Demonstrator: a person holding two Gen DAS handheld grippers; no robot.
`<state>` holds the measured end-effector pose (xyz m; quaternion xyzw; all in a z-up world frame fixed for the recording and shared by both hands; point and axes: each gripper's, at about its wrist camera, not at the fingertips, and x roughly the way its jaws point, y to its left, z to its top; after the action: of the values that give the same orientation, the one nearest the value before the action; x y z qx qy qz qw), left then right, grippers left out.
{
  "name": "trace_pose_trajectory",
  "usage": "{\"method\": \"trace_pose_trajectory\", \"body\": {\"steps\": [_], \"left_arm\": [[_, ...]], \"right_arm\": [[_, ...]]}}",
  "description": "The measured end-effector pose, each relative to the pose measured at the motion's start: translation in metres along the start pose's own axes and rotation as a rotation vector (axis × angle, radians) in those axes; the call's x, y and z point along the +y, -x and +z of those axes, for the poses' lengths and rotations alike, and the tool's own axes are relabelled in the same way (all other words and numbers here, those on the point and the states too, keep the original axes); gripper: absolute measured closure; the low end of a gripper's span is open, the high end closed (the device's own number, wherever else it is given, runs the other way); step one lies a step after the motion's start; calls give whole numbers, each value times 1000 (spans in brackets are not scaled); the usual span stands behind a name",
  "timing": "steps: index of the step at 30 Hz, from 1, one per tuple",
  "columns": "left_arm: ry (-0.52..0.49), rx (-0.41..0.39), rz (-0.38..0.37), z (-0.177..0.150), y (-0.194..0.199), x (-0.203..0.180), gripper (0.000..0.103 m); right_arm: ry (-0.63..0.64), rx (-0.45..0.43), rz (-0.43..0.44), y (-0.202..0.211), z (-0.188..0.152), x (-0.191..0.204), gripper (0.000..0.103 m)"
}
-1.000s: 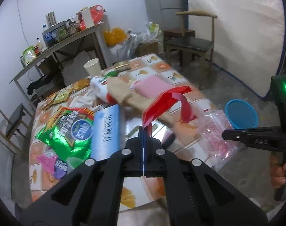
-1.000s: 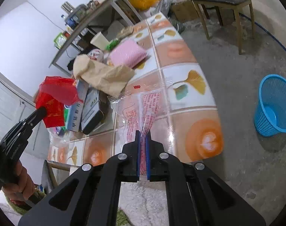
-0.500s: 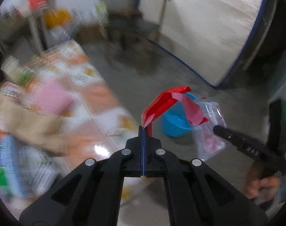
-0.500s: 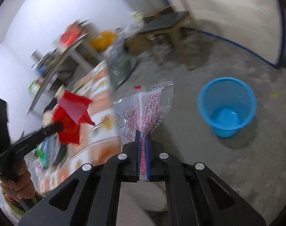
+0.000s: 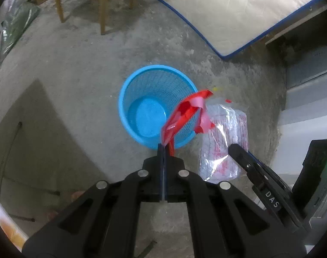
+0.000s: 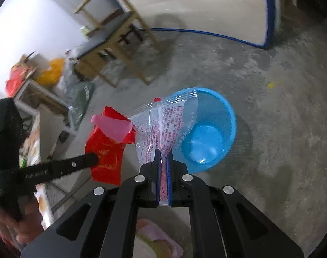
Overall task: Collect trash
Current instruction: 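Carry the clear bag and red wrapper to the blue wastebasket with both grippers, then open both grippers over the wastebasket and drop the items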
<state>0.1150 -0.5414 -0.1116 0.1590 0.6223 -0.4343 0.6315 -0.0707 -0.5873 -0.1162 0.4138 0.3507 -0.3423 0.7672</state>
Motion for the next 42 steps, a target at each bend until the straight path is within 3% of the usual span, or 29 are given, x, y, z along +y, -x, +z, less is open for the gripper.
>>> {"method": "trace_pose_trajectory", "body": {"steps": [2,4,6,7,8,13,18,23,27,29,31,37,42], "left_arm": [[-19,7,37,10,-17,-6,103],[-36,5,55,22,-30,-11,94],[-38,2,72,30,-39,-15,48],[-43,-11,74,30,-42,-16,43],[-48,-33,85,30,-41,-16,41],[-83,-94,70,29,-34,-19,33],[-93,-166,34,23,-5,-11,31],[-147,-267,-33,0,49,-4,27],[-148,-365,-60,-42,111,10,18],[-134,-407,-70,-65,138,19,16],[-96,-429,-84,-94,165,35,15],[36,-508,-136,-173,220,88,13],[150,-676,8,-249,261,137,13]], "right_arm": [[-24,9,-22,-17,12,-7,97],[-45,8,-21,-30,26,-16,91],[-64,1,-60,-47,39,-28,83],[-70,7,-58,-55,43,-30,72],[-82,16,-54,-63,46,-35,63],[-149,10,-77,-71,42,-58,61],[-139,-28,-80,-50,33,-63,56],[-82,-79,-71,-15,24,-52,39],[11,-116,-55,21,11,-25,21],[71,-168,-93,43,2,-8,7],[190,-257,-158,67,-11,17,7],[494,-340,-251,99,-50,84,7],[717,-415,-176,126,-83,150,7]]}}
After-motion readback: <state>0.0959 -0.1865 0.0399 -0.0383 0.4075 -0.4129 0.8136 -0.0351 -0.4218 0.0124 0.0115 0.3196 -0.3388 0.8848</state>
